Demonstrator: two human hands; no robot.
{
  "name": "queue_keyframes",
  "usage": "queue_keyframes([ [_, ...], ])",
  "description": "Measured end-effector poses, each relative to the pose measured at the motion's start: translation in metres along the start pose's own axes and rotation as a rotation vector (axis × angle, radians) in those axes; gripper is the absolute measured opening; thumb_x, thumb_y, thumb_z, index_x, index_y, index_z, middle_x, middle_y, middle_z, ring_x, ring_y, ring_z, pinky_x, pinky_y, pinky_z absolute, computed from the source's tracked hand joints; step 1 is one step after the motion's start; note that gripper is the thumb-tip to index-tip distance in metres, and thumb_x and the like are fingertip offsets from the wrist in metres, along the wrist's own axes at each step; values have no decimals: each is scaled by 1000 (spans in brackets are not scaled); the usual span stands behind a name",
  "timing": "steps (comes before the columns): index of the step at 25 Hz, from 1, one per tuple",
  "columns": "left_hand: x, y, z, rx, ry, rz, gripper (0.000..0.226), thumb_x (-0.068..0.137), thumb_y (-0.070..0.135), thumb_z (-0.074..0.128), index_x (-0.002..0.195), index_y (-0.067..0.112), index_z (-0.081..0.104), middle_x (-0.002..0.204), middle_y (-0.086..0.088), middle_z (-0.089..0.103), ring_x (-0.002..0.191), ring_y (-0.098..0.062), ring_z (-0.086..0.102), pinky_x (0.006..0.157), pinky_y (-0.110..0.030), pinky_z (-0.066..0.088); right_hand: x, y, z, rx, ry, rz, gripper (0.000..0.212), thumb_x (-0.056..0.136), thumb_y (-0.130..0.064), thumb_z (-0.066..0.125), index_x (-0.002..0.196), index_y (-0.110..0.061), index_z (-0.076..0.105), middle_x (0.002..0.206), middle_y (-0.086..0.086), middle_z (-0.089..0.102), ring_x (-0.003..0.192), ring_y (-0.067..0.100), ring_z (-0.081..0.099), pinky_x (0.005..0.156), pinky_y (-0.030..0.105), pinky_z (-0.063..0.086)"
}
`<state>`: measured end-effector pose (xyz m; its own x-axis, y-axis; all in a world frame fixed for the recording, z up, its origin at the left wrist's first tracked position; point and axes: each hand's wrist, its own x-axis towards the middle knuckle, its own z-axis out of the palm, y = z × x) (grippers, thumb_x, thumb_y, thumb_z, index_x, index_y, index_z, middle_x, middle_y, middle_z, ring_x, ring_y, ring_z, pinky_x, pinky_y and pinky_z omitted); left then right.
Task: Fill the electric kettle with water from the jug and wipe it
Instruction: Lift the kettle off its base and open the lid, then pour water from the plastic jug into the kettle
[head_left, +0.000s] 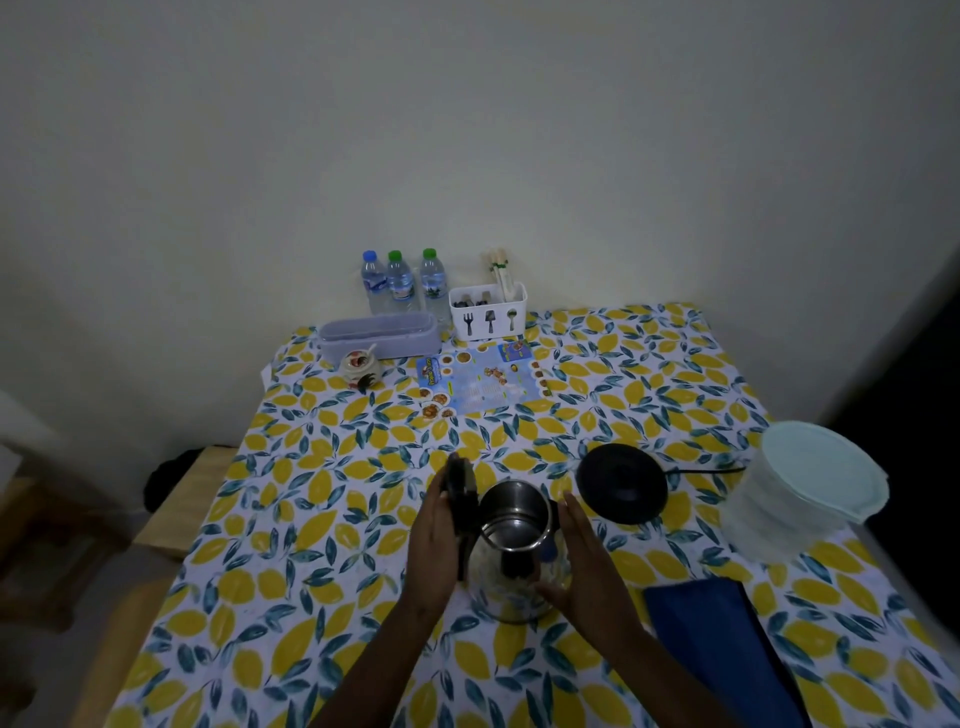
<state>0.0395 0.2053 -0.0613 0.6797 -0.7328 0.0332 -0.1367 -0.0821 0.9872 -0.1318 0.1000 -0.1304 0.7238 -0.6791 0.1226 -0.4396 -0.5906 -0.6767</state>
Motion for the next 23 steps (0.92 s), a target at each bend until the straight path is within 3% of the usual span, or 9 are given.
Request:
queue_keyframes([
  [3, -4, -6, -22, -64, 58, -140, 32, 106, 16, 33, 128, 22, 55, 120, 7, 61, 100, 10, 62, 85, -16, 50, 1, 1, 2, 7, 7, 22, 111, 76, -31, 78, 147, -32, -7, 159, -13, -10, 146, 12, 8, 110, 27, 32],
  [5, -5, -8, -29, -149, 136, -219, 31, 105, 26, 35, 118, 23, 63, 108, 7, 65, 91, 9, 64, 85, -29, 52, 0, 2, 4, -20, 23, 20, 110, 78, -24, 77, 148, -31, -7, 159, -12, -11, 146, 11, 9, 104, 17, 31],
  [7, -4, -4, -34, -242, 192, -296, 45, 103, 40, 31, 133, 16, 55, 127, -2, 62, 115, -11, 60, 101, -44, 46, -1, 2, 5, -47, 33, 13, 108, 80, -20, 76, 147, -31, -8, 159, -13, -11, 147, 11, 8, 101, 14, 31],
  [9, -2, 3, -35, -179, 252, -261, 48, 102, 45, 34, 139, 17, 49, 143, -5, 52, 131, -23, 49, 107, -42, 42, -1, 2, 3, -55, 30, 14, 106, 80, -26, 76, 148, -31, -6, 160, -11, -9, 147, 11, 6, 107, 21, 29],
  [11, 2, 14, -34, 119, 313, -120, 44, 101, 39, 43, 141, 20, 45, 148, -4, 46, 136, -23, 42, 106, -37, 40, -2, 4, 0, -77, 22, 2, 103, 80, -34, 74, 149, -27, -2, 160, -9, -6, 147, 12, 1, 115, 28, 20],
  [13, 7, 25, -32, 442, 317, 133, 44, 99, 30, 50, 142, 19, 44, 150, -5, 44, 141, -23, 35, 114, -41, 33, -6, 10, -4, -106, 38, -7, 98, 82, -39, 71, 149, -23, 3, 160, -6, -2, 148, 14, -3, 117, 33, 13],
  [16, 12, 33, -9, 627, 130, 390, 45, 97, 22, 54, 141, 18, 44, 150, -4, 44, 144, -16, 27, 119, -42, 23, -19, 28, -11, -132, 77, 36, 93, 82, -43, 69, 150, -23, 8, 161, -1, 4, 148, 17, -1, 117, 38, 11],
  [19, 8, 30, 40, 695, -133, 454, 49, 99, 28, 51, 146, 22, 36, 154, 2, 36, 144, -7, 14, 119, -34, 15, -40, 58, -28, -168, 129, 121, 89, 82, -49, 63, 148, -28, 7, 159, -3, 4, 147, 19, 0, 115, 39, 12],
  [23, -4, 15, 119, 713, -433, 504, 53, 101, 35, 45, 150, 24, 28, 156, 12, 16, 143, -3, 1, 118, -29, 4, -74, 98, -60, -159, 222, 286, 86, 82, -44, 68, 148, -21, 18, 157, -2, 9, 146, 19, 5, 117, 43, 13],
])
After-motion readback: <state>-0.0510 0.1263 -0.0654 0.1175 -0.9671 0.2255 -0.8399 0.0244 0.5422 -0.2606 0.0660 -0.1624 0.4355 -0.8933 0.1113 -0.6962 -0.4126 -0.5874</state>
